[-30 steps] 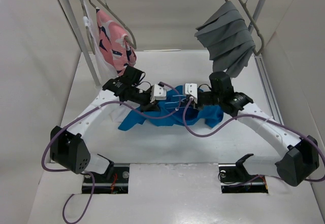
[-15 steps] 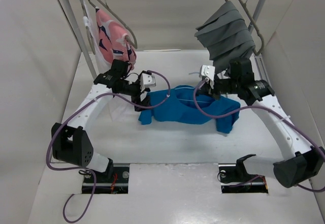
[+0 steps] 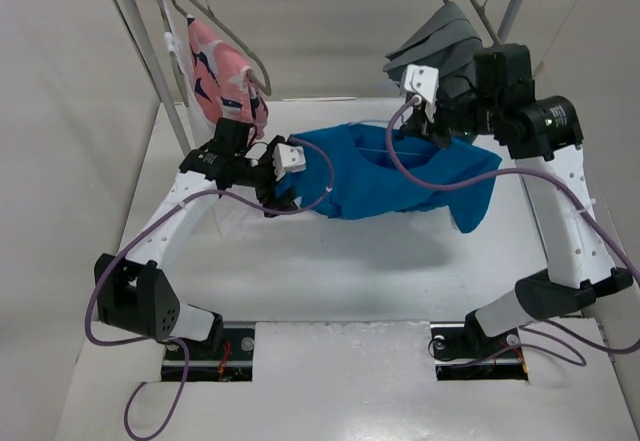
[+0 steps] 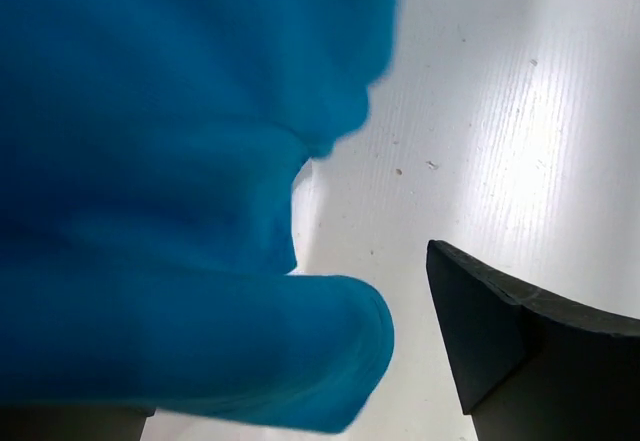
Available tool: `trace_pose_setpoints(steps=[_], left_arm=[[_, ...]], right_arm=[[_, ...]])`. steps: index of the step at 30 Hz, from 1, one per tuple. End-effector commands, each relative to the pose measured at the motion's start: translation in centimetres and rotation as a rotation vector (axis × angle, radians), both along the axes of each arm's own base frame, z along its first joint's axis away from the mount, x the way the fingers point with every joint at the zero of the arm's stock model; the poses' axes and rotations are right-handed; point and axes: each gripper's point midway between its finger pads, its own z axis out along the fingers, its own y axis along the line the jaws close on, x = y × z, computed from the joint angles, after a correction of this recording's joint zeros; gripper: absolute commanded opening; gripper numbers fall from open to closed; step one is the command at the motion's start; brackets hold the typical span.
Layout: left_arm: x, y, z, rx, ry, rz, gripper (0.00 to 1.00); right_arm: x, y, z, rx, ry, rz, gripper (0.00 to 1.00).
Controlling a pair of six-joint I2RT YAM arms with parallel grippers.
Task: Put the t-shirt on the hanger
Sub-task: Place tshirt on hanger, then hang the hanger with tshirt onto the clothesline
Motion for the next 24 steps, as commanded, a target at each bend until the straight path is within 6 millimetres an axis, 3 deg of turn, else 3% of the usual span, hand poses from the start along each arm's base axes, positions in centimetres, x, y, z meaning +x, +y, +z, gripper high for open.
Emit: trace_pose_setpoints(steps=[1, 2, 7, 10, 12, 15, 18, 21, 24], left_arm=[[0.2, 0.4, 1.1, -0.021, -0.03, 0.061, 1.0], [0.4, 0.5, 1.7, -0.023, -0.045, 0.085, 1.0], [3.9, 3.0, 1.7, 0.024, -0.077, 0.396, 1.0], [4.6, 4.3, 1.7, 0.076, -0.104, 0.486, 1.0], [3.6, 4.3, 0.7, 0.098, -0.081, 0.469, 1.0], [2.5, 4.2, 0.6, 0.083, -0.061, 0.455, 1.0], [1.3, 3.5, 0.2, 0.06, -0.035, 0.423, 1.0], [0.7, 3.3, 0.1, 0.041, -0.028, 0.414, 1.0], [0.5, 3.4, 0.4, 0.028, -0.036, 0.42, 1.0]], right_arm=[[0.3, -1.0, 3.7, -0.006, -0.072, -0.071, 0.0], [1.3, -1.0, 5.6, 0.02, -0.105, -0.112, 0.0], [4.7, -1.4, 9.3, 0.113, -0.171, -0.272, 0.0], [6.5, -1.5, 11.9, 0.201, -0.23, -0.358, 0.0], [8.4, -2.9, 13.9, 0.261, -0.294, -0.466, 0.0], [9.5, -4.9, 18.0, 0.37, -0.411, -0.56, 0.0], [10.4, -6.8, 20.8, 0.451, -0.496, -0.66, 0.0], [11.1, -7.9, 21.9, 0.508, -0.517, -0.706, 0.0], [13.4, -7.8, 20.8, 0.52, -0.487, -0.733, 0.0]])
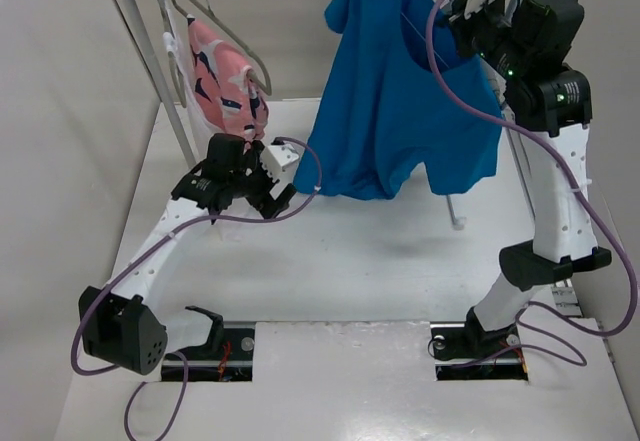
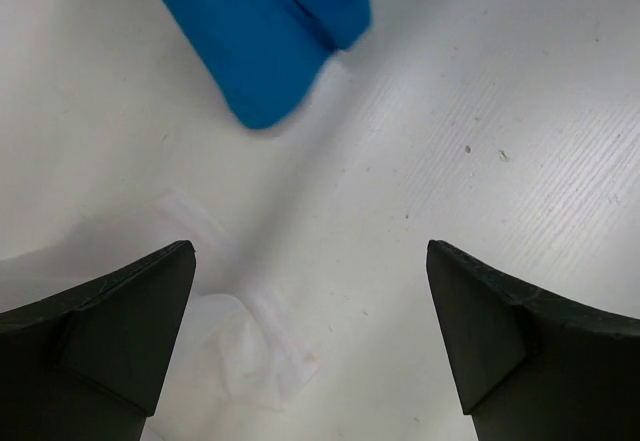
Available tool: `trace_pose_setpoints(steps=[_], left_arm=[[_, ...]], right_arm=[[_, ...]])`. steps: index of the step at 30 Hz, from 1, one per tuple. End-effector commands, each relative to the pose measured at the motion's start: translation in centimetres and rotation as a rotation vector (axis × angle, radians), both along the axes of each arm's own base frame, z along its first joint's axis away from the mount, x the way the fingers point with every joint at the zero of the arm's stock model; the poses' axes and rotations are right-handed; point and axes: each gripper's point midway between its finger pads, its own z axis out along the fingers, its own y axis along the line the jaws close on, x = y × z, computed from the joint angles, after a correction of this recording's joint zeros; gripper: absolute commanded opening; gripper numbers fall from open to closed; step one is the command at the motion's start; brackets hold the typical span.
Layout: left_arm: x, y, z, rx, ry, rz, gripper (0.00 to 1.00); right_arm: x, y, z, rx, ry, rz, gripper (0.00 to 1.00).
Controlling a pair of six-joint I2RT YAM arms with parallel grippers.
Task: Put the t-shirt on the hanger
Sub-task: Hang the hanger with tshirt onto the clothesline
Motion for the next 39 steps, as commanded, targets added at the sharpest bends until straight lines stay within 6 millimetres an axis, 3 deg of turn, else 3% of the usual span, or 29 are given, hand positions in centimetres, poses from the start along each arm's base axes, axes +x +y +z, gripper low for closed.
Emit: trace_pose_setpoints(steps=[1, 9, 15, 20, 22, 24, 25, 27, 28, 31, 34, 35, 39], left_arm=[[-0.6, -0.4, 0.9, -0.045, -0.021, -0.002, 1.0], [-0.9, -0.3, 0.8, -0.044, -0.036, -0.008, 1.0], [-0.9, -0.2, 0.6, -0.047, -0.044, -0.008, 1.0], [-1.3, -0.1, 0.2, -0.044, -0.036, -0.008, 1.0], [-1.4, 0.1, 0.0, -0.037, -0.038, 0.0, 1.0], [-1.4, 0.1, 0.0, -0.037, -0.038, 0.0, 1.0], [-1.4, 0.1, 0.0, -0.037, -0.038, 0.0, 1.0], [-1.4, 0.1, 0.0, -0.037, -0.038, 0.0, 1.0], [-1.5, 0.2, -0.4, -0.034, -0.029, 0.0, 1.0], [-1.5, 0.2, -0.4, -0.034, -0.029, 0.0, 1.0], [-1.7, 0.2, -0.7, -0.031, -0.021, 0.001, 1.0], [-1.8, 0.3, -1.1, -0.028, -0.012, 0.001, 1.0], [-2.8, 0.8, -3.1, -0.007, 0.029, 0.008, 1.0]], right_arm=[[1.6, -1.6, 5.1, 0.132, -0.173, -0.088, 0.0], [6.4, -1.4, 2.2, 0.16, -0.133, -0.152, 0.0], [8.4, -1.4, 0.0, 0.182, -0.093, -0.189, 0.0], [10.6, -0.6, -5.5, 0.134, 0.035, -0.171, 0.0], [10.5, -0.5, -6.2, 0.131, 0.046, -0.159, 0.0], [9.8, -0.5, -7.4, 0.123, 0.07, -0.152, 0.04], [9.5, -0.4, -7.6, 0.122, 0.071, -0.143, 0.21], [8.0, -0.8, -7.6, 0.114, 0.063, -0.142, 0.4], [7.4, -0.7, -7.3, 0.108, 0.051, -0.141, 0.6], [4.5, -1.6, -6.2, 0.072, 0.014, -0.174, 0.69], [1.0, -2.2, -5.4, 0.024, -0.006, -0.204, 0.96], [0.1, -2.9, -5.3, 0.01, -0.01, -0.248, 1.0], [-4.7, -3.3, -5.5, -0.028, -0.027, -0.282, 1.0]])
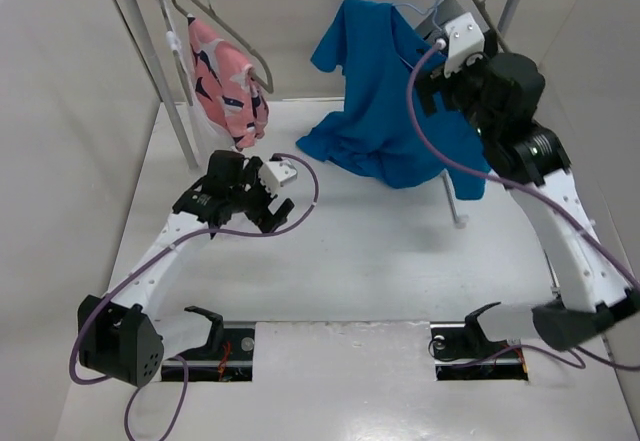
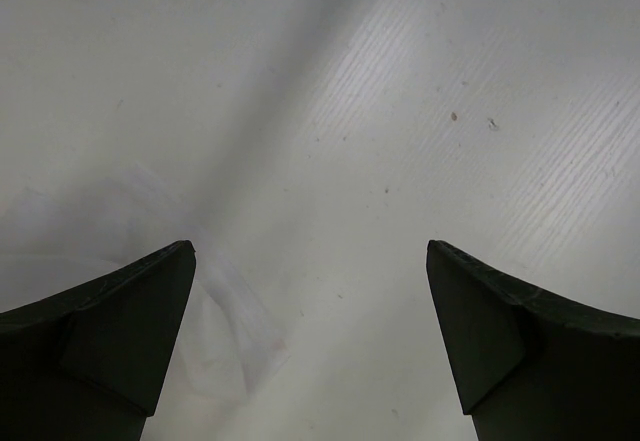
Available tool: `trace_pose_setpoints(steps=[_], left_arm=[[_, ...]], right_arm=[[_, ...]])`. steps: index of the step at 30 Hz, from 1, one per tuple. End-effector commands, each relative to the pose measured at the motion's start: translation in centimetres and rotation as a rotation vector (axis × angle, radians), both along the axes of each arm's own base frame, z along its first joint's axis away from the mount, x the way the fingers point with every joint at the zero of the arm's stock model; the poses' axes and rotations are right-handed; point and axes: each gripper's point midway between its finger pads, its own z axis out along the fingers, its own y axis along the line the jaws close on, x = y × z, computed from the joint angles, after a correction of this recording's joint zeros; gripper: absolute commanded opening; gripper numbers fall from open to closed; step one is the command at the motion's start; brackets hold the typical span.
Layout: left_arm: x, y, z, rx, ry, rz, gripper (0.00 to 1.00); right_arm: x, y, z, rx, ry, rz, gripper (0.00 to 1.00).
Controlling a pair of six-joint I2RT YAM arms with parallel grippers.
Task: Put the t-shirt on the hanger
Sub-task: Hang the hanger with tshirt onto the clothesline
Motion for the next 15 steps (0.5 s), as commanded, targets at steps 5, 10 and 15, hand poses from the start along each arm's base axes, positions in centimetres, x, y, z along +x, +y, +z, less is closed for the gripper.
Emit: trace_pose_setpoints(steps=[5, 10, 15], left_arm=[[-1.5, 1.0, -2.6, -0.003, 0.049, 0.075, 1.0], [-1.2, 2.4, -3.9, 0.013, 0.044, 0.161, 1.0], [-0.7, 4.4, -5.2, 0.032, 0.027, 0.254, 1.0]], right_arm=[[-9.6, -0.8, 0.3, -0.075, -0.09, -0.017, 1.0], [-12.0, 0.6, -9.5, -0.129, 0.074, 0.069, 1.0], [-14.4, 1.6, -23.2, -0.038, 0.345, 0.14, 1.0]])
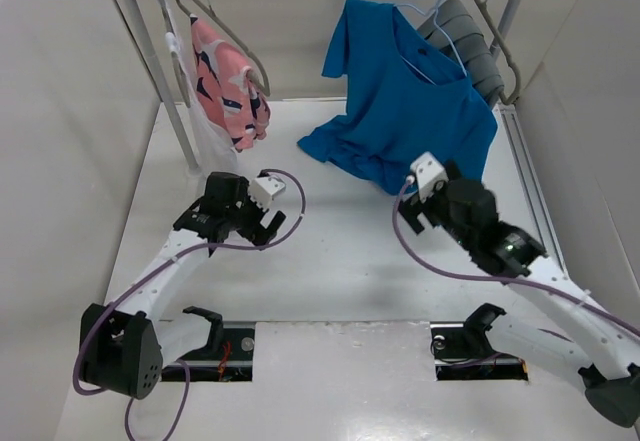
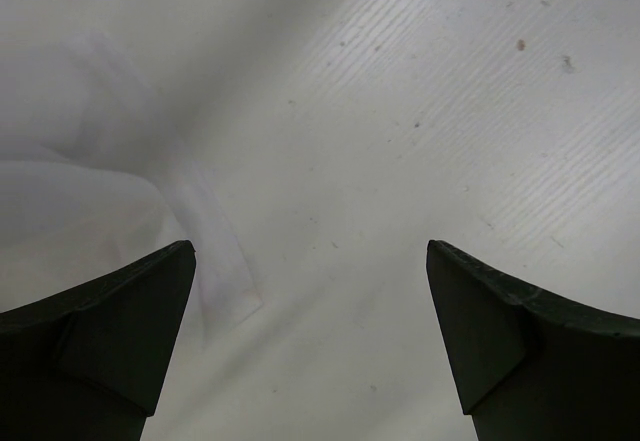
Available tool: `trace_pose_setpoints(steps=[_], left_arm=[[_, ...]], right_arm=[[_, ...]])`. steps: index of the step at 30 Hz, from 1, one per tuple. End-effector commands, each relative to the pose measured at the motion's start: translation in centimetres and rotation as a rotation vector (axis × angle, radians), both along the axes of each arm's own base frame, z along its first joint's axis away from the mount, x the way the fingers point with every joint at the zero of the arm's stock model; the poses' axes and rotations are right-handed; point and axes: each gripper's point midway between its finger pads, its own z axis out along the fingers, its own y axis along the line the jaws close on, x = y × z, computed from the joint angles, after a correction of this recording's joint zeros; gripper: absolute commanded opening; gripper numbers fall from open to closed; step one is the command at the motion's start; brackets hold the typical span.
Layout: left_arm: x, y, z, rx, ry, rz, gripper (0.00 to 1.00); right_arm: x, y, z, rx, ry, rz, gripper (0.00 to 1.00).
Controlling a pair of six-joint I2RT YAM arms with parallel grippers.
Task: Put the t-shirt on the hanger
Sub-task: Hang the hanger with tshirt onto the clothesline
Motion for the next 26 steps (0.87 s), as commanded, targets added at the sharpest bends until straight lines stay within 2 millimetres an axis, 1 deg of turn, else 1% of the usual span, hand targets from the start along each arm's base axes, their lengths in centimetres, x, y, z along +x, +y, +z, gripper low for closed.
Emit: trace_pose_setpoints(steps=[1, 2, 3, 4, 6, 7, 8, 9, 10, 11, 12, 13, 15, 17, 18, 19, 21, 22, 23, 25, 26], left_arm=[[1.5, 1.5, 0.8, -0.004, -0.084, 0.096, 1.0], [1.6, 1.8, 0.5, 0.004, -0.085, 0.119, 1.0], [1.4, 2.0, 0.1, 0.01, -0.086, 0.126, 1.0], [1.4, 2.0, 0.2, 0.007, -0.096, 0.126, 1.0], [1.9, 3.0, 0.3, 0.0, -0.102, 0.172, 1.0], [1.7, 3.1, 0.2, -0.001, -0.104, 0.172, 1.0], [2.0, 3.3, 0.4, -0.004, -0.115, 0.183, 1.0], [2.0, 3.2, 0.7, -0.013, -0.122, 0.177, 1.0], [1.7, 3.3, 0.3, -0.01, -0.112, 0.176, 1.0], [1.9, 3.2, 0.4, -0.012, -0.121, 0.176, 1.0], [1.8, 3.0, 0.4, -0.019, -0.119, 0.169, 1.0], [1.8, 3.0, 0.4, -0.019, -0.119, 0.169, 1.0], [1.8, 3.0, 0.7, -0.022, -0.127, 0.169, 1.0], [1.8, 3.0, 0.4, -0.022, -0.128, 0.169, 1.0], [1.9, 3.3, 0.4, -0.022, -0.128, 0.178, 1.0], [1.8, 3.1, 0.8, -0.032, -0.136, 0.17, 1.0], [2.0, 3.8, 1.0, -0.033, -0.146, 0.194, 1.0], [2.0, 3.7, 1.1, -0.039, -0.145, 0.188, 1.0], [2.1, 3.9, 1.4, -0.041, -0.155, 0.197, 1.0], [2.1, 4.2, 1.4, -0.04, -0.156, 0.208, 1.0], [2.3, 4.2, 1.8, -0.045, -0.173, 0.207, 1.0]], right_arm=[[-2.1, 0.2, -9.4, 0.093, 0.215, -0.016, 1.0], [-2.6, 0.3, -10.8, 0.112, 0.237, -0.013, 1.0], [-2.6, 0.0, -11.7, 0.142, 0.238, -0.03, 1.0], [-3.2, -0.9, -13.7, 0.158, 0.261, -0.063, 1.0], [-3.6, -2.0, -15.0, 0.17, 0.271, -0.105, 1.0], [-3.6, -2.7, -15.5, 0.179, 0.274, -0.131, 1.0], [-3.9, -3.2, -16.1, 0.182, 0.272, -0.141, 1.0], [-4.0, -3.5, -16.3, 0.185, 0.269, -0.15, 1.0], [-4.0, -3.5, -16.0, 0.191, 0.259, -0.148, 1.0], [-4.2, -3.9, -16.4, 0.192, 0.259, -0.161, 1.0], [-4.3, -4.0, -16.6, 0.2, 0.261, -0.164, 1.0], [-4.3, -4.0, -16.4, 0.206, 0.254, -0.163, 1.0], [-4.5, -4.8, -16.3, 0.207, 0.248, -0.198, 1.0], [-4.6, -5.5, -16.3, 0.194, 0.241, -0.229, 1.0], [-4.7, -5.5, -16.5, 0.21, 0.242, -0.234, 1.0], [-4.7, -5.5, -16.5, 0.21, 0.242, -0.234, 1.0], [-4.8, -5.5, -16.5, 0.21, 0.242, -0.234, 1.0], [-4.8, -5.7, -16.2, 0.214, 0.23, -0.241, 1.0], [-4.9, -5.7, -15.8, 0.22, 0.222, -0.239, 1.0], [-5.0, -6.1, -15.8, 0.215, 0.217, -0.253, 1.0], [-4.9, -6.2, -15.0, 0.227, 0.194, -0.258, 1.0]])
